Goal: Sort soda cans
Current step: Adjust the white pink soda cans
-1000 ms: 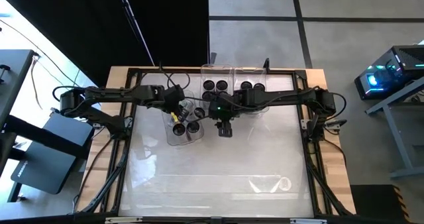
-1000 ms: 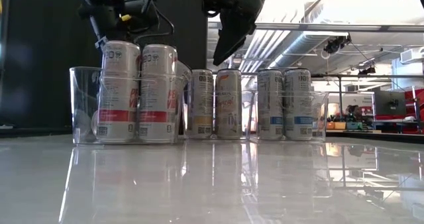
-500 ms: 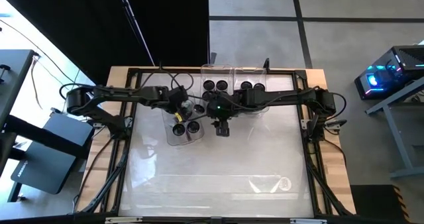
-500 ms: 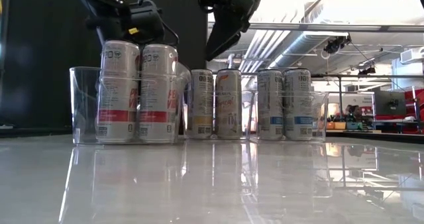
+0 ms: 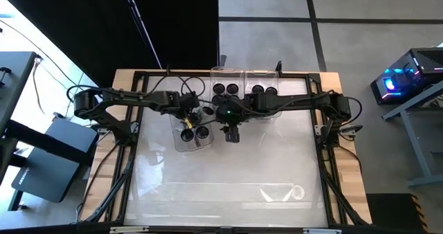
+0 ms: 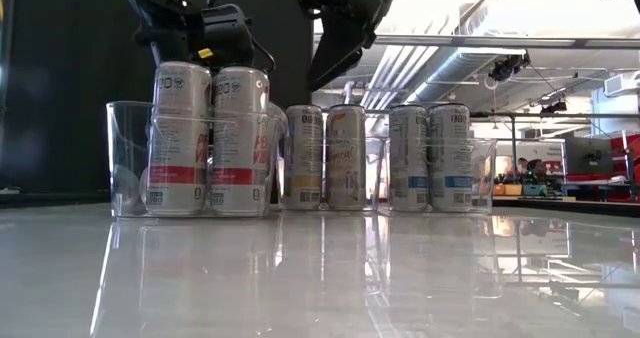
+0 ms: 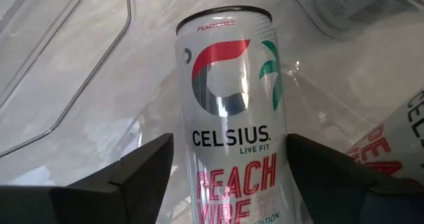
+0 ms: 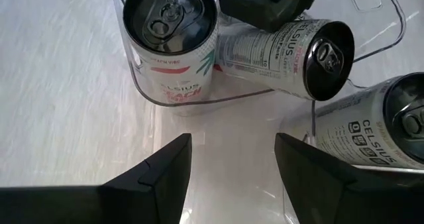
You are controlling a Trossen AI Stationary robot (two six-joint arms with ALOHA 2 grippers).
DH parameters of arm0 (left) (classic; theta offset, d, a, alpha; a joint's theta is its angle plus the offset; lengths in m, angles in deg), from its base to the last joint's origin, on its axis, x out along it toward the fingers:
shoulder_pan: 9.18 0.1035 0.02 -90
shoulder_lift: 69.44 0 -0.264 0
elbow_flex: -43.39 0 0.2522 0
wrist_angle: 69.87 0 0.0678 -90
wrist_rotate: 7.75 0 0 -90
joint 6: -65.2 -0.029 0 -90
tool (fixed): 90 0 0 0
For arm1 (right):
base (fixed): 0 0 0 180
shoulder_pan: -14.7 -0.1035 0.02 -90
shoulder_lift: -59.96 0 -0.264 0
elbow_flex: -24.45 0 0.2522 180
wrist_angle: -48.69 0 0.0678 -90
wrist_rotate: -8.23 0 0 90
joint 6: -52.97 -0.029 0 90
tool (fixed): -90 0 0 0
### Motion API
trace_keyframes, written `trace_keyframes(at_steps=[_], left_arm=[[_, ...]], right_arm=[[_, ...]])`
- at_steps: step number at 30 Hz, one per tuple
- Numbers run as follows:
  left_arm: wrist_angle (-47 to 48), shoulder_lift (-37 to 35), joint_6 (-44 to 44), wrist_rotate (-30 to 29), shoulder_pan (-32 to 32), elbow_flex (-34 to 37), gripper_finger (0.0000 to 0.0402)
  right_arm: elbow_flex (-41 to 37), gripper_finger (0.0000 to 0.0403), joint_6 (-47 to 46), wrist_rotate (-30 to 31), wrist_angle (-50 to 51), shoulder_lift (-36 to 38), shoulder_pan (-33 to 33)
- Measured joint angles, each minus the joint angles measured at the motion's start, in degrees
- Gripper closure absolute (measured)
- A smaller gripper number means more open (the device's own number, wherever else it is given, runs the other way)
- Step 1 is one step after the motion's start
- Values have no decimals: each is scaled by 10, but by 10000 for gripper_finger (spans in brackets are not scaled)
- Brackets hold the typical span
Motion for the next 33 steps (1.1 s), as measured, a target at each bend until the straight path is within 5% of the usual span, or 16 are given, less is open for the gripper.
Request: trace_keyframes(at_steps=[9, 18, 21, 33], left_arm=[[-15, 1, 5, 14, -4, 3, 234], [10, -39, 9, 14, -3, -8, 243], [15, -60, 9, 11, -3, -9, 297], [18, -106, -2, -4, -3, -10, 401]], right_arm=[[0, 190, -10, -2, 1, 0, 0], [0, 190, -11, -2, 11, 0, 0], [0, 190, -11, -2, 12, 0, 0], [0, 190, -11, -2, 14, 0, 0]])
